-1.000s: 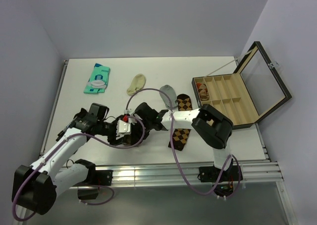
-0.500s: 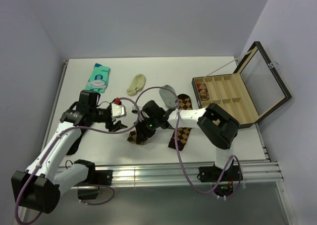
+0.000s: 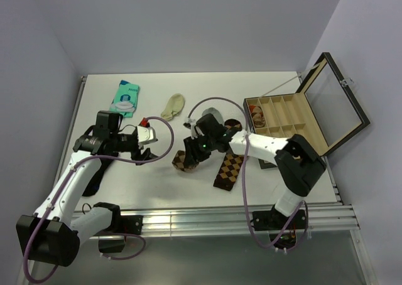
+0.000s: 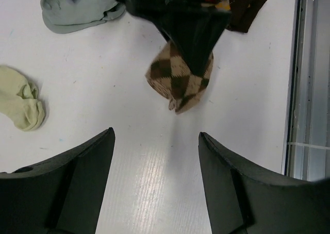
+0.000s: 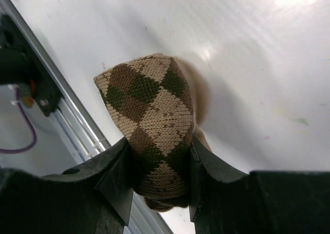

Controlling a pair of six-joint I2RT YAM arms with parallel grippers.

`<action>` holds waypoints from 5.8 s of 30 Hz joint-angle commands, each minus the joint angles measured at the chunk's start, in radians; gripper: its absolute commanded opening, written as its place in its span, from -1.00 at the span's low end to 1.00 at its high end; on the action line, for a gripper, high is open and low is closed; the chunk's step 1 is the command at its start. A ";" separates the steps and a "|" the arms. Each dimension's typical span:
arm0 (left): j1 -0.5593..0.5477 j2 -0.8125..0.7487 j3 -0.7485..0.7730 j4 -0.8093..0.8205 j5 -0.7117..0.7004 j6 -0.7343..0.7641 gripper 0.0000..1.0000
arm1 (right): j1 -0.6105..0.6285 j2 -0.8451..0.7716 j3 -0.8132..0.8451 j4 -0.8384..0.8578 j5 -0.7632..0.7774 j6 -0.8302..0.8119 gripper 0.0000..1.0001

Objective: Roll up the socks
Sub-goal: Pick up the sock at the center of the board, then place the sock in the storage box.

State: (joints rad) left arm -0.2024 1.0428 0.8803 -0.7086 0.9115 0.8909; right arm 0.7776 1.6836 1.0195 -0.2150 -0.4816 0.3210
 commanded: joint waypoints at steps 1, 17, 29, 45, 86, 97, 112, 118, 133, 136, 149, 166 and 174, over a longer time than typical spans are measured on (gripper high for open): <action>0.006 0.002 0.037 -0.002 0.040 -0.026 0.41 | -0.044 -0.104 0.002 -0.026 0.009 0.013 -1.00; 0.006 0.034 0.040 0.023 0.029 -0.058 0.41 | -0.457 -0.432 0.082 -0.256 0.328 -0.039 -1.00; 0.006 0.034 0.022 0.047 0.046 -0.079 0.41 | -0.558 -0.348 0.159 -0.250 1.144 -0.148 -1.00; 0.006 0.060 0.031 0.041 0.055 -0.070 0.40 | -0.586 -0.036 0.156 0.112 1.373 -0.385 -1.00; 0.006 0.114 0.049 0.004 0.075 -0.050 0.40 | -0.767 0.333 0.407 -0.257 0.683 -0.152 -1.00; 0.006 0.128 0.077 -0.014 0.084 -0.056 0.41 | -0.854 0.407 0.474 -0.366 0.509 -0.119 -1.00; 0.004 0.128 0.086 -0.023 0.082 -0.066 0.42 | -0.888 0.469 0.470 -0.399 0.396 -0.080 -0.75; 0.001 0.134 0.095 -0.026 0.086 -0.072 0.42 | -0.888 0.392 0.435 -0.359 0.397 -0.065 -0.29; -0.008 0.140 0.094 -0.026 0.079 -0.073 0.43 | -0.890 0.292 0.442 -0.357 0.374 -0.060 0.15; -0.009 0.141 0.092 -0.023 0.078 -0.075 0.43 | -0.890 0.280 0.447 -0.357 0.365 -0.057 0.16; -0.020 0.154 0.097 -0.032 0.076 -0.072 0.43 | -0.888 0.283 0.441 -0.365 0.356 -0.054 0.15; -0.034 0.166 0.095 -0.035 0.073 -0.075 0.43 | -0.888 0.228 0.393 -0.325 0.353 -0.053 -0.26; -0.046 0.164 0.101 -0.026 0.066 -0.084 0.43 | -0.882 0.318 0.426 -0.365 0.394 -0.063 -0.82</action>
State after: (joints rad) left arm -0.2394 1.2083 0.9436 -0.7422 0.9558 0.8173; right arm -0.1150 1.9724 1.4334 -0.5110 -0.0937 0.2646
